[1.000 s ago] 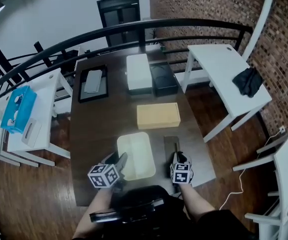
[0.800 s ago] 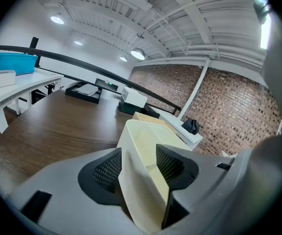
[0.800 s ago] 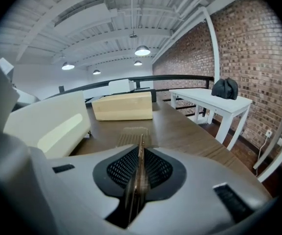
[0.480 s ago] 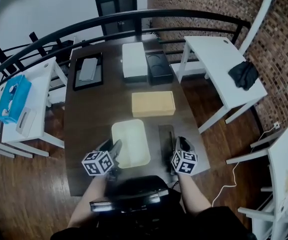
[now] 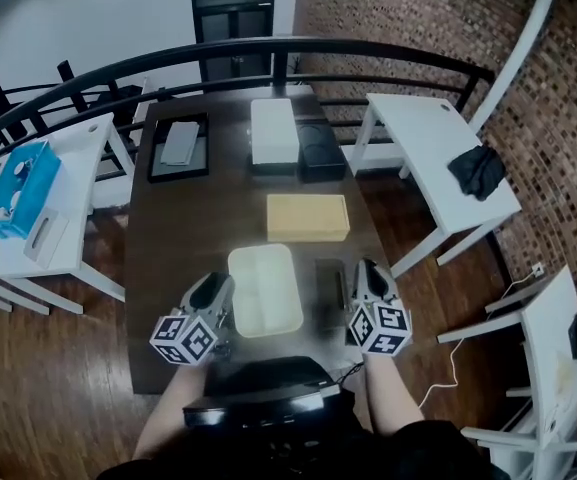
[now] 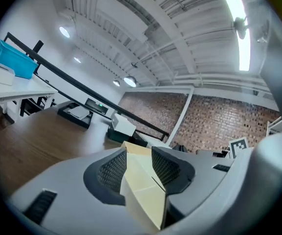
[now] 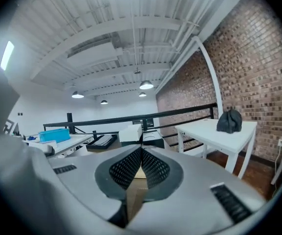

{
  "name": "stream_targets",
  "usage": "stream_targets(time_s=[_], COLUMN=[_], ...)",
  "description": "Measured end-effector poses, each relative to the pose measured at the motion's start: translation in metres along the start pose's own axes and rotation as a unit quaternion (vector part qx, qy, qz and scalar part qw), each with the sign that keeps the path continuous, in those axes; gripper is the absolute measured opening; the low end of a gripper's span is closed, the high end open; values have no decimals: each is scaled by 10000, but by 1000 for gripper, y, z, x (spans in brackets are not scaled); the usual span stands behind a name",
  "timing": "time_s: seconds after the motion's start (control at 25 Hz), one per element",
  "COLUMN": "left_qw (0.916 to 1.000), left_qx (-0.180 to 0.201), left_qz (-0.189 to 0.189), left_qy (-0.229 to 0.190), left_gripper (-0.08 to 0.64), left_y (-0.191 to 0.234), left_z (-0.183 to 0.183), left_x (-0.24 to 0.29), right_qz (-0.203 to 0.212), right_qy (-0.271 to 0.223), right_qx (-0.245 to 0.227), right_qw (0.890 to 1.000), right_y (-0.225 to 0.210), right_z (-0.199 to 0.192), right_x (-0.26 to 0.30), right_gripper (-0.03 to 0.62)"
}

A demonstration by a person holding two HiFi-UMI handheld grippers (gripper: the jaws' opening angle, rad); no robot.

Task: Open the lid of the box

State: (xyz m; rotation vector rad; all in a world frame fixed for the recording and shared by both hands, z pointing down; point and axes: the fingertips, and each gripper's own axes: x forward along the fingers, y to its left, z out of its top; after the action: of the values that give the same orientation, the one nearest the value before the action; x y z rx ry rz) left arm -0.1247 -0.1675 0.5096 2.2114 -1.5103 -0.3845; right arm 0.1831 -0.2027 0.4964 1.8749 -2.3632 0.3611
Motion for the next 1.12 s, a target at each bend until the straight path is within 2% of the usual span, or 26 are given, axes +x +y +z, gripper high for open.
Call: stream_targets(time_s=[0.24, 0.36, 0.48, 0.76, 1.12], left_qw=[9967, 9948, 9946, 9946, 9930], left_qx=[-283, -124, 104, 92, -7], left_qz=[-495, -637, -563, -197, -251], left_qy=[-579, -782, -865, -1013, -1153], left_gripper=[135, 128, 115, 106, 106], left_y=[-5, -8, -2, 21, 18], left_z=[42, 59, 68, 73, 75], left_x=[-58, -82, -99, -114, -93], right_qz=[245, 271, 295, 555, 701], right_qy=[-412, -520, -554, -520, -421], right_qx=[191, 173, 164, 54, 35], right_qw=[9987, 9981, 9979, 9971, 9966], right_y=[18, 17, 16, 36, 41], right_z=[4, 8, 7, 16, 16], right_x=[-39, -50, -49, -39, -27], right_gripper=[2, 2, 2, 0, 0])
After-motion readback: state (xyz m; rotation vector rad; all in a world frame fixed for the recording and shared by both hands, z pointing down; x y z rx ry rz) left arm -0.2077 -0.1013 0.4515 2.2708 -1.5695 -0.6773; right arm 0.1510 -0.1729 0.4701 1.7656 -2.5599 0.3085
